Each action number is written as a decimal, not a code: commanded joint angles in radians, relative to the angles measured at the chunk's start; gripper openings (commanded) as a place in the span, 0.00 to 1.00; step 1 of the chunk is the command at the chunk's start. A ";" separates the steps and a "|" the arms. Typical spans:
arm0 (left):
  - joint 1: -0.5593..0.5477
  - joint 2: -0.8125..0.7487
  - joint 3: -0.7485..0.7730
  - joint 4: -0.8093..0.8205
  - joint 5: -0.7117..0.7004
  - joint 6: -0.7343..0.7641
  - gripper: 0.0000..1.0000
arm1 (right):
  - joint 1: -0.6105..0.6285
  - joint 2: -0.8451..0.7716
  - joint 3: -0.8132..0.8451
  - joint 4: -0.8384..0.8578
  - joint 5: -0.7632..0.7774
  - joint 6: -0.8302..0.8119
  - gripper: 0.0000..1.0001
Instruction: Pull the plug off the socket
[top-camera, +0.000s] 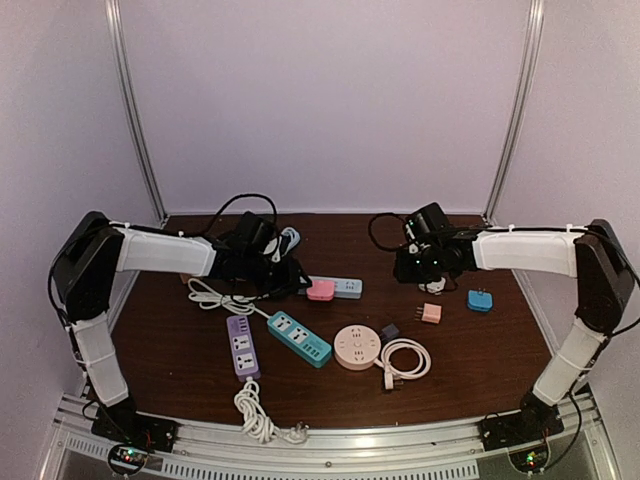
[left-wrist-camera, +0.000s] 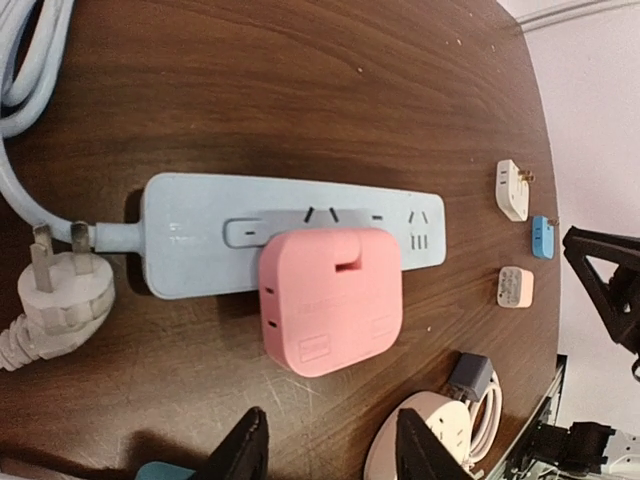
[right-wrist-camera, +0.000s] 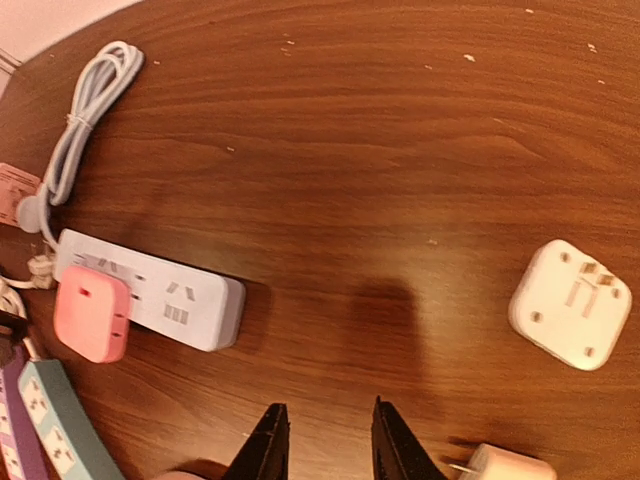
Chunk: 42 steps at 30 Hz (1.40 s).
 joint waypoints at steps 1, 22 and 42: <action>0.024 -0.020 -0.055 0.208 0.045 -0.107 0.48 | 0.062 0.101 0.099 0.112 -0.104 0.013 0.26; 0.041 0.105 -0.064 0.277 0.070 -0.221 0.60 | 0.115 0.398 0.262 0.275 -0.323 0.068 0.04; 0.039 0.201 -0.082 0.537 0.161 -0.429 0.52 | 0.111 0.469 0.253 0.297 -0.313 0.089 0.01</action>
